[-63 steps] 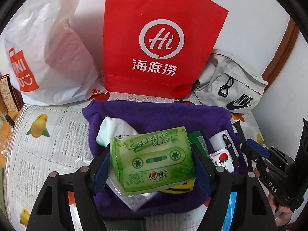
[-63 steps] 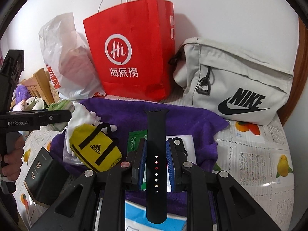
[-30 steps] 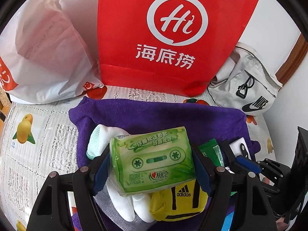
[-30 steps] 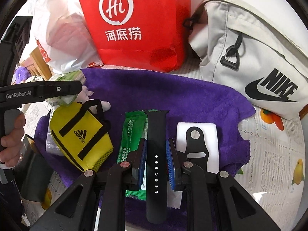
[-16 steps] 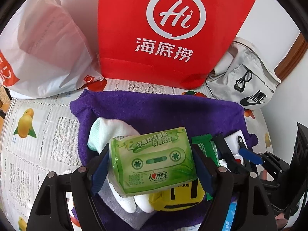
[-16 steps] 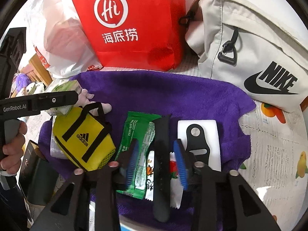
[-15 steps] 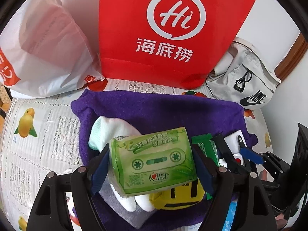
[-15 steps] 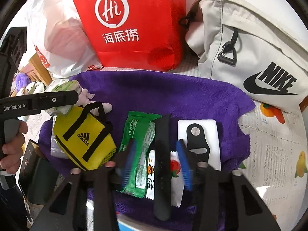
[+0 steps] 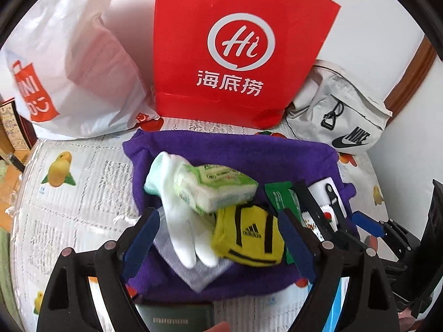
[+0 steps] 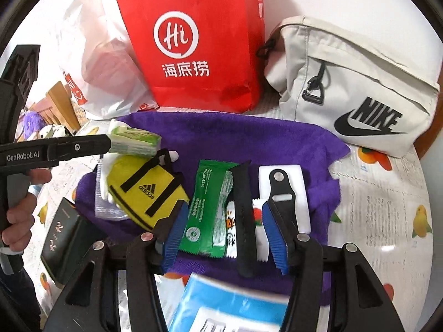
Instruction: Organize soft objects
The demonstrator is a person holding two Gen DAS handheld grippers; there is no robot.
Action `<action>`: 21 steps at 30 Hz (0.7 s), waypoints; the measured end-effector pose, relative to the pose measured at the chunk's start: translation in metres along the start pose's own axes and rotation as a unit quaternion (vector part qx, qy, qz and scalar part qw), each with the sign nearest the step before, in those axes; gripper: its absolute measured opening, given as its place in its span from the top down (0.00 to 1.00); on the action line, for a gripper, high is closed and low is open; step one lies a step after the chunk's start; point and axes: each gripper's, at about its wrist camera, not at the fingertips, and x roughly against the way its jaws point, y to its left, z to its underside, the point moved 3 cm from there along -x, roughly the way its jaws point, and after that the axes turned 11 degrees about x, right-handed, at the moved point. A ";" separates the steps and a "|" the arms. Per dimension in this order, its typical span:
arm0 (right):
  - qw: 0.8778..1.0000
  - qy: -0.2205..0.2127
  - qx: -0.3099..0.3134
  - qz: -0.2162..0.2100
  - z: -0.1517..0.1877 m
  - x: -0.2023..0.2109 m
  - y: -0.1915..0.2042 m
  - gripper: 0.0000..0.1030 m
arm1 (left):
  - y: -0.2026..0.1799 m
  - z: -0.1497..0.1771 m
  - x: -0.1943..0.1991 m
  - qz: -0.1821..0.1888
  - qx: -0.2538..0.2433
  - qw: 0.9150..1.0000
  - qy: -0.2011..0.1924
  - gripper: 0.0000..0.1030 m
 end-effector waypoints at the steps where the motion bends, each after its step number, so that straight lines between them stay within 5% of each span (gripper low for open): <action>1: 1.000 0.000 -0.003 0.001 0.002 0.004 0.001 0.46 | 0.000 0.004 0.006 -0.002 -0.002 1.000 -0.003 0.16; 14: 0.998 -0.042 -0.029 0.045 0.038 0.094 0.025 0.12 | -0.003 0.060 0.089 -0.002 -0.017 0.999 -0.038 0.16; 21: 0.995 -0.046 -0.038 0.085 0.066 0.140 0.047 0.08 | -0.002 0.100 0.135 0.006 -0.024 0.998 -0.058 0.15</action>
